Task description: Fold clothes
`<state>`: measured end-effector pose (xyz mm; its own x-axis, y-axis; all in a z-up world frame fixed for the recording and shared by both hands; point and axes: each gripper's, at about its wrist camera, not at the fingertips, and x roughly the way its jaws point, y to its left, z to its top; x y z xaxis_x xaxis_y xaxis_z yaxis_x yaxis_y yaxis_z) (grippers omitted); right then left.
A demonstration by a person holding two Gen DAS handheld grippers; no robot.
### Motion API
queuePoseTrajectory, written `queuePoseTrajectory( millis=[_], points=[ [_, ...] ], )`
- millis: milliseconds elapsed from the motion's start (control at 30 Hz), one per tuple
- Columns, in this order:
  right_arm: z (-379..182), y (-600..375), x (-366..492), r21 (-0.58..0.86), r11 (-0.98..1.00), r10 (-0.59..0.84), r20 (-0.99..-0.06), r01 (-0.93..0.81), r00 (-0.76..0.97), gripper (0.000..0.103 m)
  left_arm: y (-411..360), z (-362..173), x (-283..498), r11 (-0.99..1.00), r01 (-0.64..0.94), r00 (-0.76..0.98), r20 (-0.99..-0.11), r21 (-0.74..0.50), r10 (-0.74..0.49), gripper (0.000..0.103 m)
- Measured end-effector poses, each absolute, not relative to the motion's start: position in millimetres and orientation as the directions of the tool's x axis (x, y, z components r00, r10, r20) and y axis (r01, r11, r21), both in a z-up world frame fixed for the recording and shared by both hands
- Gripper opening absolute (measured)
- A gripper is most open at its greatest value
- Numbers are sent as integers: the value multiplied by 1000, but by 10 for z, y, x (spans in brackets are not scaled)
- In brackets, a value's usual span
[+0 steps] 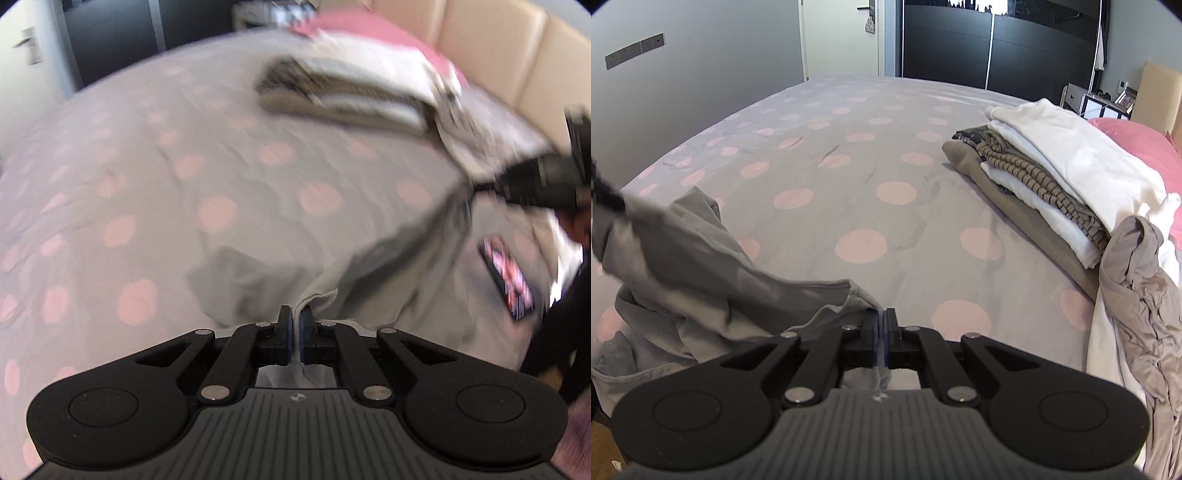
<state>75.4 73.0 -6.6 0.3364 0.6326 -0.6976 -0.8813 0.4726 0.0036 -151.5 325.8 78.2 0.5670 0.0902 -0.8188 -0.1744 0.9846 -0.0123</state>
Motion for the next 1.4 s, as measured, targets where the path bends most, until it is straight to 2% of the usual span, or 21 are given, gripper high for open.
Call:
queuePoseTrajectory(
  millis=[167, 300, 467, 633, 700, 800, 900, 1067, 1233, 1400],
  points=[
    [294, 801, 654, -6, 462, 679, -642, -887, 358, 3, 3412, 1439, -1826, 957, -291, 694, -689, -6, 207, 1],
    [866, 837, 510, -65, 487, 720, -535, -871, 442, 3, 3353, 1912, -2020, 949, -315, 757, -597, 23, 266, 1],
    [1903, 709, 374, -128, 596, 744, -285, -793, 605, 3, 3202, 2328, -2218, 950, -309, 822, -493, 36, 286, 1],
    [2949, 453, 214, -89, 701, 711, 3, -708, 703, 3, 2953, 2383, -2296, 972, -234, 847, -486, 22, 215, 1],
    [3194, 445, 99, -107, 700, 712, 35, -706, 701, 3, 2819, 2399, -2329, 978, -208, 866, -460, 27, 197, 1],
    [3333, 524, -80, -188, 702, 704, 31, -687, 710, 3, 2755, 2559, -2422, 970, -240, 890, -388, 49, 240, 1],
    [3326, 471, -166, -205, 705, 698, 25, -679, 716, 3, 2844, 2899, -2632, 950, -311, 911, -284, 4, 299, 1],
    [3365, 159, -316, -146, 722, 690, 68, -677, 721, 3, 2647, 3444, -3022, 945, -326, 943, -66, 18, 326, 1],
    [3539, -249, -594, -75, 720, 692, 155, -690, 705, 3, 2253, 3724, -3264, 945, -322, 944, 92, 53, 316, 1],
    [3723, -595, -895, -16, 695, 690, 295, -719, 661, 3, 2009, 3859, -3523, 945, -322, 927, 224, 56, 302, 1]
  ],
)
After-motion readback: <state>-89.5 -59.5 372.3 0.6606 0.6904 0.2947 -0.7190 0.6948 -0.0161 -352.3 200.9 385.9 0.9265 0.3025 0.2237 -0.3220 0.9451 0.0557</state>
